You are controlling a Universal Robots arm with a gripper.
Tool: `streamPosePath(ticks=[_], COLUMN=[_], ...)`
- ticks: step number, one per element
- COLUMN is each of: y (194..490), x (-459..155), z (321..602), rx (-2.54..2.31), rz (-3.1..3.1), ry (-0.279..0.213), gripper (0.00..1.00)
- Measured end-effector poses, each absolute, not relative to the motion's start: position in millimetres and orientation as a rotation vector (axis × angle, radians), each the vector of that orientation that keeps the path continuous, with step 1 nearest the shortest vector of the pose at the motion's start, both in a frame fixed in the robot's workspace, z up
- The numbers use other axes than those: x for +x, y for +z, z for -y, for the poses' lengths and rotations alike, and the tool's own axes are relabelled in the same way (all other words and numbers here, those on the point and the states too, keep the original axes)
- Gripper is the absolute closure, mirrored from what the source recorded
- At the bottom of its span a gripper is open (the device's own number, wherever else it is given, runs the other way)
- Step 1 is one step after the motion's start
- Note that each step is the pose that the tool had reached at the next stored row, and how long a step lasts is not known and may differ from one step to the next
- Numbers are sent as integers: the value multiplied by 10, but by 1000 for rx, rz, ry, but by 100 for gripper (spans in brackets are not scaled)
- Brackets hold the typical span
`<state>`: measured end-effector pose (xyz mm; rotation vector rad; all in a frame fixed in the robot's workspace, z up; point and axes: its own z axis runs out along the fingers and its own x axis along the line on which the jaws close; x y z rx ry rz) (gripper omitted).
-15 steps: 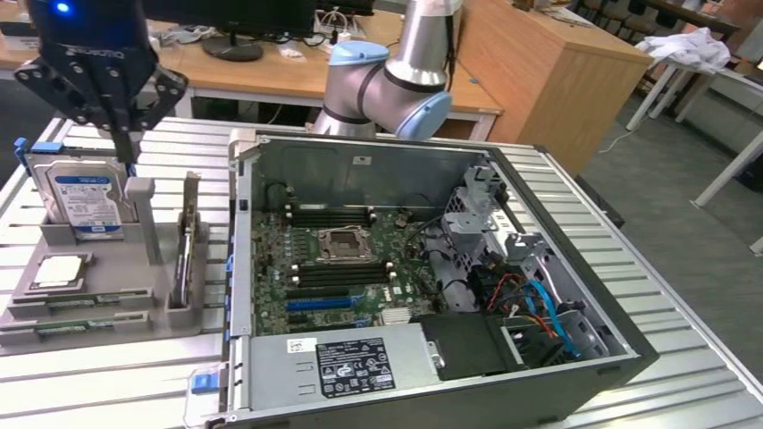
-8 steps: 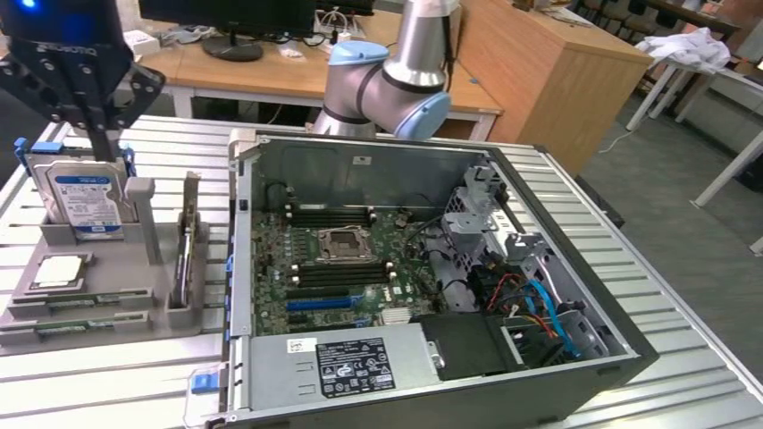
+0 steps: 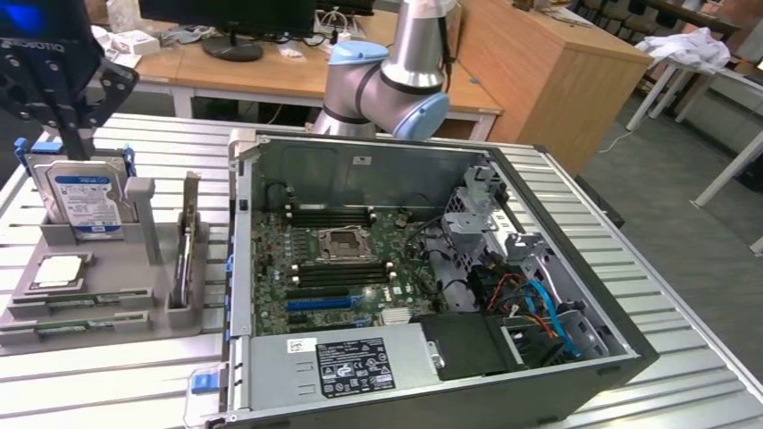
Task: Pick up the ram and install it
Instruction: 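Reach for the ram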
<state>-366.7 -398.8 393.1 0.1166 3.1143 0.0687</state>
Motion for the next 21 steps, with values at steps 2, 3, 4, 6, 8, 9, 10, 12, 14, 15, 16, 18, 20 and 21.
streamPosePath(ticks=[2,3,4,6,8,9,10,12,14,15,16,18,20,21], y=[3931,3931,3931,3931,3931,3931,3931,3931,3931,3931,3931,3931,3931,3931], x=[-3706,-3725,-3742,-3756,-3756,-3757,-3757,-3757,-3759,-3761,-3762,-3764,-3768,-3770], z=[3988,3989,3989,3989,3989,3989,3989,3989,3990,3997,4008,4033,4064,4082], rx=[117,117,117,117,116,116,117,117,117,117,117,117,117,117], rz=[-3114,-3114,-3115,-3114,-3114,-3114,-3114,-3114,-3114,-3114,-3115,-3114,-3114,-3114], ry=[69,69,69,69,69,69,69,69,69,69,69,69,69,69], gripper=[89,89,89,89,89,89,89,89,89,89,89,89,89,89])
